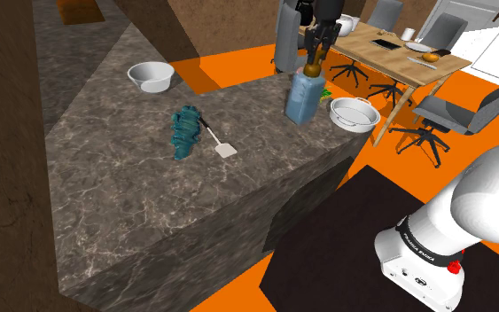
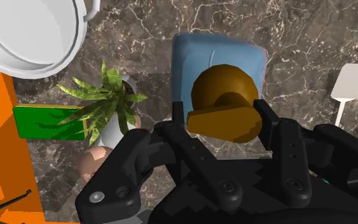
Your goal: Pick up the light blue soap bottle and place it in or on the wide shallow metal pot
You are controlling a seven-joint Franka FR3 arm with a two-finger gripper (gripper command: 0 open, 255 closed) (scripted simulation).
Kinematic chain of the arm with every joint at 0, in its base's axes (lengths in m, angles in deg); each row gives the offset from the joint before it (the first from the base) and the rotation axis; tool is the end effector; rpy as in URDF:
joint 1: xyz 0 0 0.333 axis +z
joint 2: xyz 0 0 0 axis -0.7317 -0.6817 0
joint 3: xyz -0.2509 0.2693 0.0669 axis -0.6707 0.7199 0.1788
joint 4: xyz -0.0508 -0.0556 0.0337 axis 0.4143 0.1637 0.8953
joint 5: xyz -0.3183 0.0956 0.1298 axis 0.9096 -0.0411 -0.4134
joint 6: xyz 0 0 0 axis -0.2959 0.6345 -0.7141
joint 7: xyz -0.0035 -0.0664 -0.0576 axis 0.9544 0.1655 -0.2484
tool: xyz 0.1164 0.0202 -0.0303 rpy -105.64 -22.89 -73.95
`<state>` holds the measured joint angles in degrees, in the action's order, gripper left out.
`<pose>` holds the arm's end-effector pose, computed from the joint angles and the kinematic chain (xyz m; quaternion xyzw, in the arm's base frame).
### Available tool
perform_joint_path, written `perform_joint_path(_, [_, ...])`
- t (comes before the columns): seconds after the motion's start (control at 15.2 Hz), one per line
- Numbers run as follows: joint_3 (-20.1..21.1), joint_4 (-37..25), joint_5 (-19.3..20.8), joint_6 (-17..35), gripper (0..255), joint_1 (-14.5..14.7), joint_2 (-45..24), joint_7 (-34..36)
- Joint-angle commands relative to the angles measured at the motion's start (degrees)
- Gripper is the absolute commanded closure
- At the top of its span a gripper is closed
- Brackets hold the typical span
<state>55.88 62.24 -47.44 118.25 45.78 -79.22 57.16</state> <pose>0.5066 -0.1001 0.5631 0.9994 -0.0129 -0.0311 0.0059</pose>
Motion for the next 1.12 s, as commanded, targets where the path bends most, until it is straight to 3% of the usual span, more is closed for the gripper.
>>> perform_joint_path(0.0, [0.0,-1.5,0.0,-1.5,255,0.0,0.0,0.0])
perform_joint_path(0.4, [0.0,-5.7,0.0,-5.8,255,0.0,0.1,-0.1])
perform_joint_path(1.06, [-6.5,-13.6,0.4,-11.9,255,-6.4,-1.4,-13.2])
